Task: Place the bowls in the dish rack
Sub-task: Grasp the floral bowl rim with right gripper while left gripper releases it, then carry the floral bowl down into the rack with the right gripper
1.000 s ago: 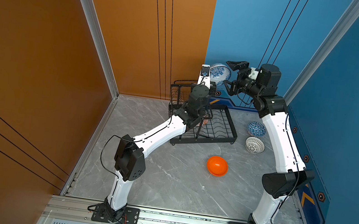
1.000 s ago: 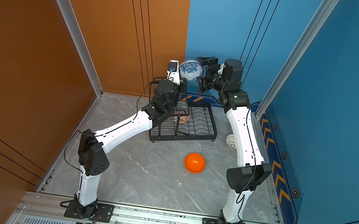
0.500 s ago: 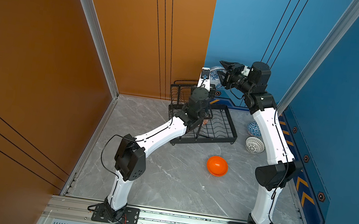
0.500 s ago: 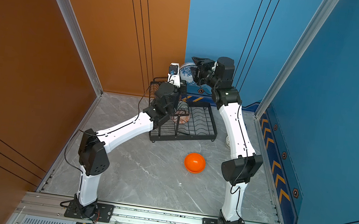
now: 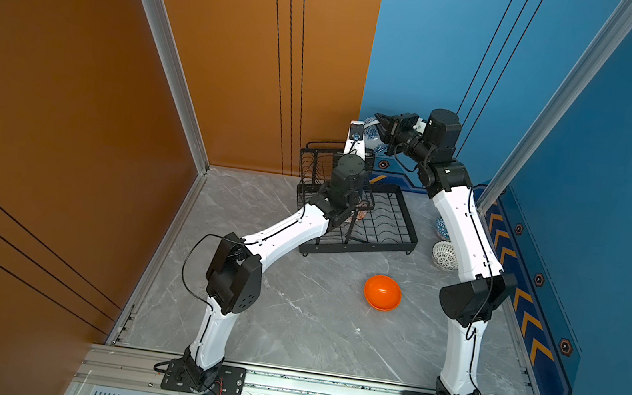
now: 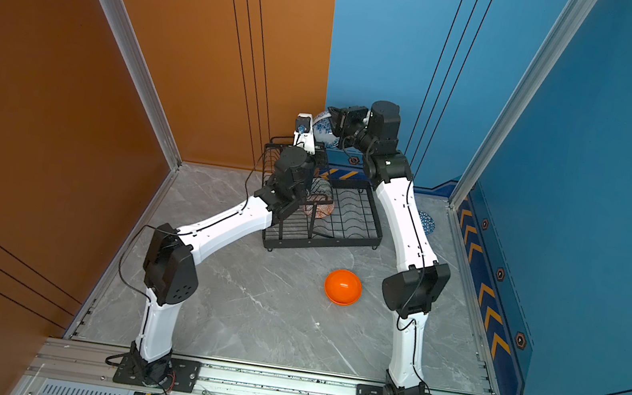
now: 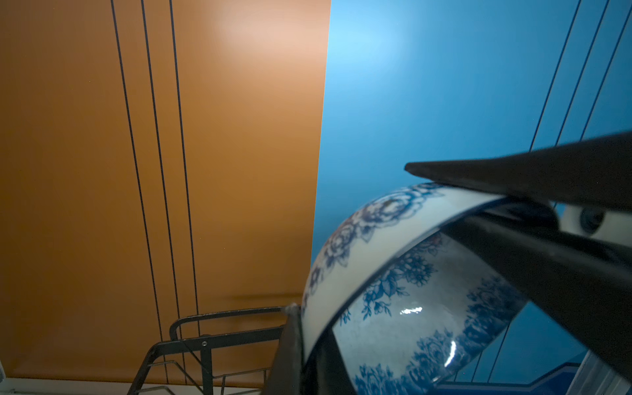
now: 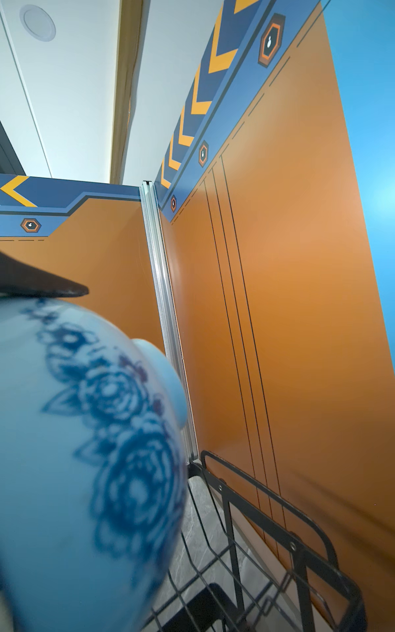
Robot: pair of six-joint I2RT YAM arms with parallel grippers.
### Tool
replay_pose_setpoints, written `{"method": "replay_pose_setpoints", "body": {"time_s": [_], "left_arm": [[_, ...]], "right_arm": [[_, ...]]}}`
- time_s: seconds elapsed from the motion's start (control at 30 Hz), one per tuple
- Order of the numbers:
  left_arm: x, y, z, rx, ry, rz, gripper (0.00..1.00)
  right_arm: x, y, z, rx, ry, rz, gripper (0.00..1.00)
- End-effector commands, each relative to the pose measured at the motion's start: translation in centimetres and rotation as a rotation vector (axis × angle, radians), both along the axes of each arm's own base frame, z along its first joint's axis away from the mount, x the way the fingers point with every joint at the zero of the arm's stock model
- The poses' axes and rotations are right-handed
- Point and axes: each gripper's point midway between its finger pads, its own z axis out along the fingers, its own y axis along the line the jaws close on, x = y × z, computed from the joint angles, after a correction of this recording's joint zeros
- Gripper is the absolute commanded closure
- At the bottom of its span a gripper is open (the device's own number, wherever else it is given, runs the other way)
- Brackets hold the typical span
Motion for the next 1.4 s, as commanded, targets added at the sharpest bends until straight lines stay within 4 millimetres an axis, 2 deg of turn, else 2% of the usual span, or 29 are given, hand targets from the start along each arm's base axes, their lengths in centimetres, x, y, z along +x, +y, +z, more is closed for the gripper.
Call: {"method": "replay_pose_setpoints", "body": {"time_s": [0.0,0.07,0.1,0.2,0.3,0.43,0.67,0.87,0.9,1.03,1.13,1.23,1.37], "left_arm": [[-0.6,1.4,3.6,-0.079,-0.082,0.007,0.81],[-0.5,1.4,3.7,-0.082,-0.083,0.001,0.6],[-0.5,1.4,3.8,-0.084,-0.083,0.001,0.55],[-0.6,1.6,4.1,-0.087,-0.079,-0.005,0.51],[-0.9,1.7,4.3,-0.087,-0.076,-0.014,0.35],[-1.5,2.1,4.6,-0.085,-0.059,-0.026,0.02],[-2.3,2.6,3.7,-0.128,0.08,-0.146,0.02],[-3.0,1.7,1.9,-0.136,0.257,-0.314,0.02],[-3.1,1.5,1.5,-0.134,0.289,-0.334,0.02],[-4.1,0.1,0.0,-0.112,0.385,-0.436,0.02],[-4.6,0.1,-0.9,-0.144,0.442,-0.467,0.02],[-5.2,-0.2,-1.9,-0.169,0.513,-0.511,0.02],[-6.4,-0.8,-3.0,-0.148,0.58,-0.554,0.02]], "right_arm": [[1.3,-1.7,1.5,-0.007,-0.094,-0.054,1.0],[1.7,-1.7,1.5,-0.003,-0.101,-0.056,1.0],[1.7,-1.8,1.7,0.001,-0.109,-0.057,1.0],[2.2,-2.3,2.0,0.017,-0.129,-0.065,1.0],[2.6,-3.1,2.4,0.031,-0.145,-0.077,1.0],[3.2,-5.1,3.0,0.031,-0.167,-0.106,1.0],[3.5,-8.5,3.1,-0.043,-0.208,-0.13,1.0],[3.1,-10.1,0.0,-0.14,-0.175,-0.119,1.0],[2.5,-10.5,0.0,-0.158,-0.181,-0.125,1.0],[2.0,-11.3,-3.5,-0.194,-0.141,-0.135,1.0],[1.7,-11.8,-7.5,-0.208,-0.086,-0.14,1.0],[1.2,-11.7,-11.4,-0.227,-0.039,-0.13,1.0],[0.6,-10.9,-14.9,-0.256,-0.01,-0.106,1.0]]}}
